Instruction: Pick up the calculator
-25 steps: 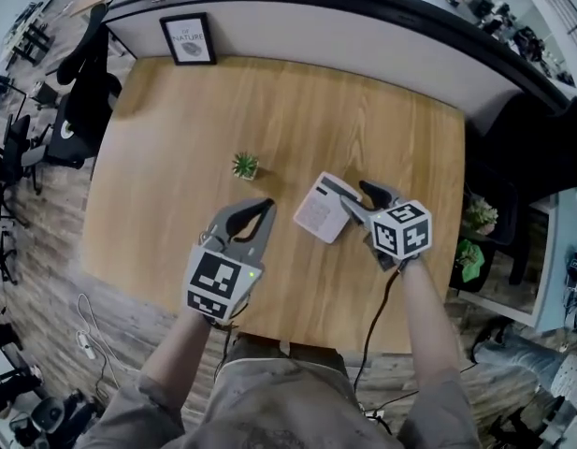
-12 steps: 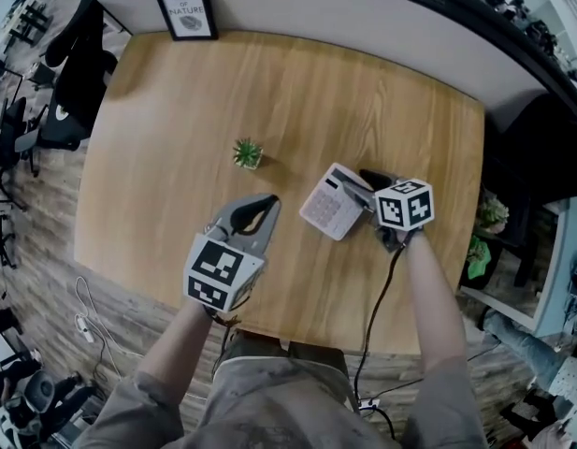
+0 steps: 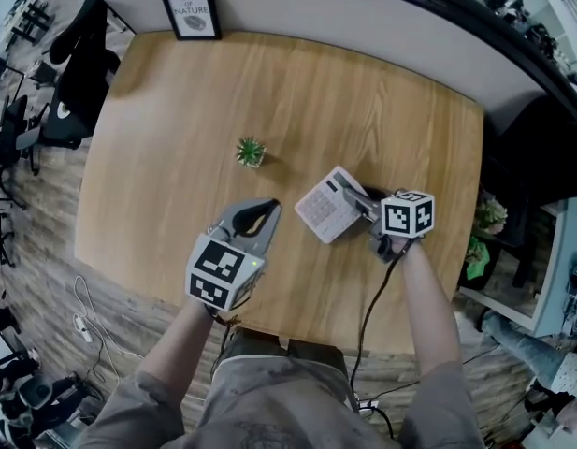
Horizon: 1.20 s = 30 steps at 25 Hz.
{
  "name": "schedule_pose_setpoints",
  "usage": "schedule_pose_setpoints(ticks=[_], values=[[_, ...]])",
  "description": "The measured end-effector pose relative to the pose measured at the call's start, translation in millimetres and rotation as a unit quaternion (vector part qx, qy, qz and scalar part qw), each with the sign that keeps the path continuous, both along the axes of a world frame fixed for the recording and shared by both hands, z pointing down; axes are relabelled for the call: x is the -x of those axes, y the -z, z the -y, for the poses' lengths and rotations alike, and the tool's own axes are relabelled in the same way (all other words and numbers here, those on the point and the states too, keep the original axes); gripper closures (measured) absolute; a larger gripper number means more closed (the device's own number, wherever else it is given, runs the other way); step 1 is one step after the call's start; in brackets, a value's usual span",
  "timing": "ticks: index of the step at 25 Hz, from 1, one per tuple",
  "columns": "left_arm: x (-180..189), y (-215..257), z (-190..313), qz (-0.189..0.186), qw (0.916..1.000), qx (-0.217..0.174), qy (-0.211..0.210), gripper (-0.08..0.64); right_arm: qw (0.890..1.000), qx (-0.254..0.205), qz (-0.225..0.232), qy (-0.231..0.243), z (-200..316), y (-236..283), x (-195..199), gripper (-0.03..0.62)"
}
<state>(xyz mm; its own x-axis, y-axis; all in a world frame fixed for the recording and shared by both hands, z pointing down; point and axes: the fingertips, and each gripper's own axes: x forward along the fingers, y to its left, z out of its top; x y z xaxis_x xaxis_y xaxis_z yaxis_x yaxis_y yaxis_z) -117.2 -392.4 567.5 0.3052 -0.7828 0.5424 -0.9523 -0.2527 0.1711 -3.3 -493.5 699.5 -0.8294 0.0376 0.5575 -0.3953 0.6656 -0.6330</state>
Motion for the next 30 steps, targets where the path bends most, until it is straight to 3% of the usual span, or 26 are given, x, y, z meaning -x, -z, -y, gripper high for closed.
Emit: schedule_pose_setpoints(ticks=[3, 7, 13, 23, 30], values=[[-0.4, 6.1, -6.0, 0.004, 1.0000, -0.002, 0.000, 0.558, 1.000, -0.022, 0.001, -0.018, -7.2, 16.0, -3.4, 0.522], [2.0, 21.4, -16.3, 0.011, 0.9999, -0.013, 0.000, 0.558, 0.996, -0.086, -0.004, -0.024, -22.4, 48.9, -4.1, 0.526], [9.0, 63.6, -27.5, 0.020, 0.9988, -0.046, 0.004, 0.558, 0.982, -0.171, 0.033, -0.078, -36.5, 133.0, -11.2, 0.528], [16.2, 154.5, -40.3, 0.073, 0.9884, -0.133, -0.009, 0.558, 0.932, -0.298, 0.099, -0.182, -51.0, 303.3, -44.6, 0.528], [12.8, 210.2, -54.9, 0.098, 0.9775, -0.187, -0.011, 0.558, 0.899, -0.374, 0.105, -0.204, -86.1, 384.3, -65.5, 0.528]])
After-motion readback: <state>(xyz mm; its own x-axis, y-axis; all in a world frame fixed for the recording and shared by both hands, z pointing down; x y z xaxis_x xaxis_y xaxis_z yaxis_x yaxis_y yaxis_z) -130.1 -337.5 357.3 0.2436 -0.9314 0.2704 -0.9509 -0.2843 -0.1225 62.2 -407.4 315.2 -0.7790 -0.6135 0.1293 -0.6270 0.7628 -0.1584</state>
